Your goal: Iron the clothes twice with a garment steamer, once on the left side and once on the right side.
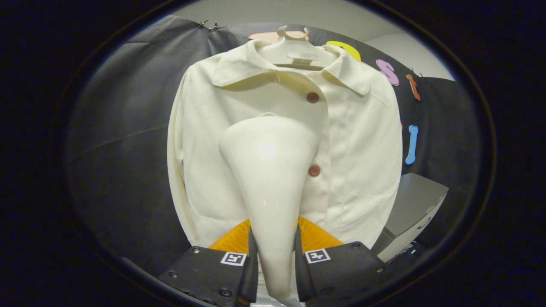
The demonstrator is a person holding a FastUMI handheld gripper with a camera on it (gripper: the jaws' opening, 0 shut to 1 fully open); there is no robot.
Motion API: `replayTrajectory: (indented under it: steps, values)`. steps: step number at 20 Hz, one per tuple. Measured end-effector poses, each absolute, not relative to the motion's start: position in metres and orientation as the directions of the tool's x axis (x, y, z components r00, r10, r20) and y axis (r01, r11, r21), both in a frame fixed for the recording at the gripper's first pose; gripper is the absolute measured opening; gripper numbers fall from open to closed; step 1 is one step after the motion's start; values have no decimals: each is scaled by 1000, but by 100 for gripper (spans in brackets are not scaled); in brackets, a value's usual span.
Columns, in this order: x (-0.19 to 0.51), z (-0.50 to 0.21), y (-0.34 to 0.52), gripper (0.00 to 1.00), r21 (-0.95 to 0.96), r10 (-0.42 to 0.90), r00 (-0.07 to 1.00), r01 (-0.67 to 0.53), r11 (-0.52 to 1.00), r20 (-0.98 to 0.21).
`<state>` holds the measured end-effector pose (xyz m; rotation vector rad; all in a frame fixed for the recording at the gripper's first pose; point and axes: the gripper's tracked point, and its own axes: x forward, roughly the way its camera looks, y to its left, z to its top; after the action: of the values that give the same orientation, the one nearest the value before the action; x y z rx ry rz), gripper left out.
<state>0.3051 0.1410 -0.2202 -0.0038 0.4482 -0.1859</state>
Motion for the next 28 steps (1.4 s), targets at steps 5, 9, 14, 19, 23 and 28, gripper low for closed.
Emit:
replayTrajectory:
  steps: [5,9,14,19,23,28]
  values:
    - [297,-249,147,36,-75,-167,868,149,986,-467]
    - [283,-281,146,36,-45,-174,826,178,983,-535]
    - [258,-328,139,36,-66,-181,766,179,982,-617]
    - [239,-367,144,36,-102,-177,721,146,984,-670]
    - [215,-402,141,36,-75,-185,643,194,978,-744]
    - [184,-438,136,37,-81,-184,562,203,976,-807]
